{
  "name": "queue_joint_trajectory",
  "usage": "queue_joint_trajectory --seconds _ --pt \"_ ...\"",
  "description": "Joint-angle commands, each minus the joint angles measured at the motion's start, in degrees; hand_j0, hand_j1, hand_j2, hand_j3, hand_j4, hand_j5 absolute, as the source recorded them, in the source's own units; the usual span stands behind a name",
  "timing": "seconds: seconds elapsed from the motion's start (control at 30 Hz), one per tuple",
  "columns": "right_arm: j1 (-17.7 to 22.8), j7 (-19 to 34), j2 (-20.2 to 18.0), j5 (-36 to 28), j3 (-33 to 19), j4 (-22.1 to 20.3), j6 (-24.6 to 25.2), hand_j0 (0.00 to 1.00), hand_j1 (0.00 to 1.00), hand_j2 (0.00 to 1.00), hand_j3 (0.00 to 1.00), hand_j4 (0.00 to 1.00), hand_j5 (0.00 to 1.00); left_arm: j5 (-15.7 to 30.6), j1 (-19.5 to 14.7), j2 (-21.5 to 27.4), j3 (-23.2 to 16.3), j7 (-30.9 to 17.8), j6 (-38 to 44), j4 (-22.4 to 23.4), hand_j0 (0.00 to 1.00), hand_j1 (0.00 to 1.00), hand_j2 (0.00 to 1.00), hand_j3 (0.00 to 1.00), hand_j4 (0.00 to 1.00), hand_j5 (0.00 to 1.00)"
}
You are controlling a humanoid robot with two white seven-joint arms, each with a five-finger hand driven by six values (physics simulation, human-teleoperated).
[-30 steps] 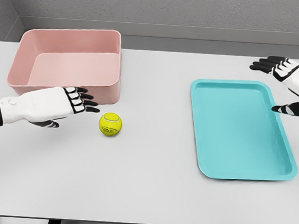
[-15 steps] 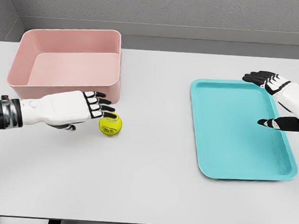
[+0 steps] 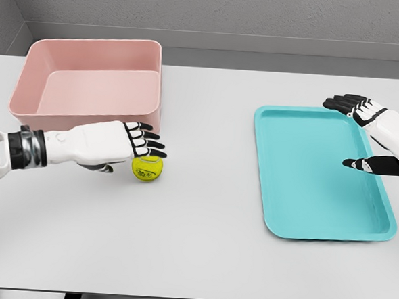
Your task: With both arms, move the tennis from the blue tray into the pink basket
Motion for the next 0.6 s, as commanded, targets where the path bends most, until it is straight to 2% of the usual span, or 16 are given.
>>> queue_joint_trajectory --seconds 0.0,0.07,0.57 --pt "0.0 0.0 0.0 -0.4 0.0 0.0 0.2 1.00 1.00 1.00 1.00 1.00 1.00 0.3 0.0 -0.8 -0.2 0.1 0.1 1.3 1.00 1.00 1.00 1.00 1.00 1.00" --pt "0.0 0.0 0.0 -0.4 0.0 0.0 0.2 1.00 1.00 1.00 1.00 1.00 1.00 0.1 -2.2 -1.9 -2.9 0.1 0.1 2.0 1.00 1.00 1.00 1.00 1.00 1.00" --pt "0.1 0.0 -0.2 -0.4 -0.1 0.3 0.2 1.00 1.00 1.00 1.00 1.00 1.00 -0.2 -2.9 -3.3 -4.2 0.0 0.1 3.5 1.00 1.00 1.00 1.00 1.00 1.00"
